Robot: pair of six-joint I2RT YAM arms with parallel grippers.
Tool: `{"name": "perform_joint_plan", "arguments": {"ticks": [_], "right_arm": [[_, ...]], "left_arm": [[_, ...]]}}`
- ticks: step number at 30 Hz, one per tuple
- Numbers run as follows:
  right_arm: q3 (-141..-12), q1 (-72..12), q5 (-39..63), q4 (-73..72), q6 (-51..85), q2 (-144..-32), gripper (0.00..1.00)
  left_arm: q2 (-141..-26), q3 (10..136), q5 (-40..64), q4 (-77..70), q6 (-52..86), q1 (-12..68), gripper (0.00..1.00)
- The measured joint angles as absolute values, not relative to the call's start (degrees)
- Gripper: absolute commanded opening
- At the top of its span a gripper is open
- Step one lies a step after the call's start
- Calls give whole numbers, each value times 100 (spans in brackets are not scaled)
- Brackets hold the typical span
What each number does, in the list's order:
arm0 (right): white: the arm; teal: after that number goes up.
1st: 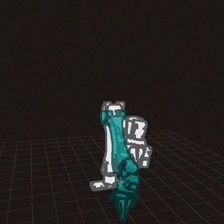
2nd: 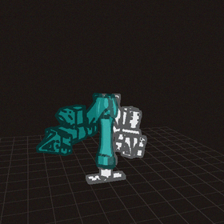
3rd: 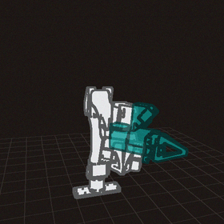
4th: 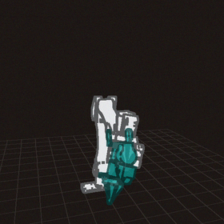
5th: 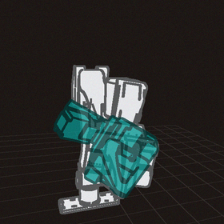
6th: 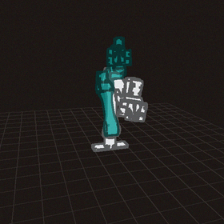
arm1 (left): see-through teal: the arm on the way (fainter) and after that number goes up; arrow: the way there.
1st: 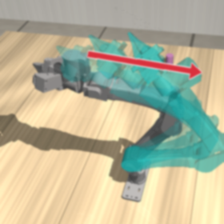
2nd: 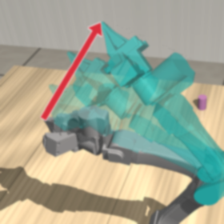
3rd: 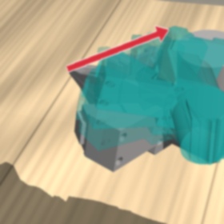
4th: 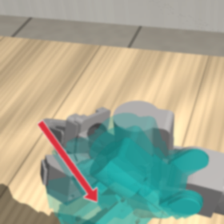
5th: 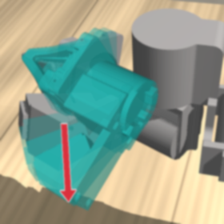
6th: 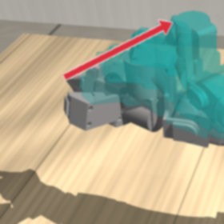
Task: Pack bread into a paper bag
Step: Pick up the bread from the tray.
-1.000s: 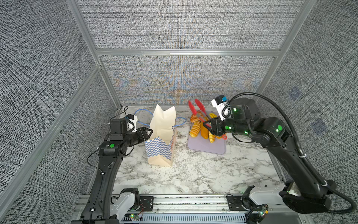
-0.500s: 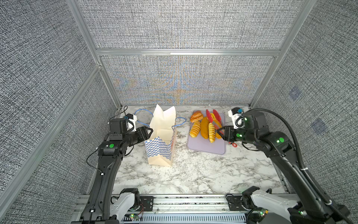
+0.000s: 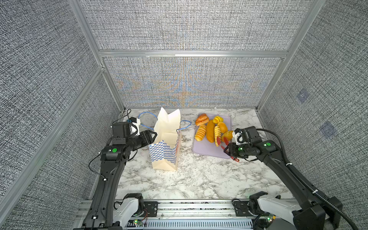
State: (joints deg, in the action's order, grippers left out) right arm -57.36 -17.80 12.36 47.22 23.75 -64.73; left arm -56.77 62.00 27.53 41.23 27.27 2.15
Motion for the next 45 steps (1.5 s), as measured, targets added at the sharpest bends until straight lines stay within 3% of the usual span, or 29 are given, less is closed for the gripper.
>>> {"name": "perform_joint_plan", "arguments": {"ticks": [45], "right_arm": [[-6879, -1774, 882, 4676, 2038, -8254, 52]], "left_arm": [[-5697, 6095, 2755, 4082, 2740, 215, 69]]}}
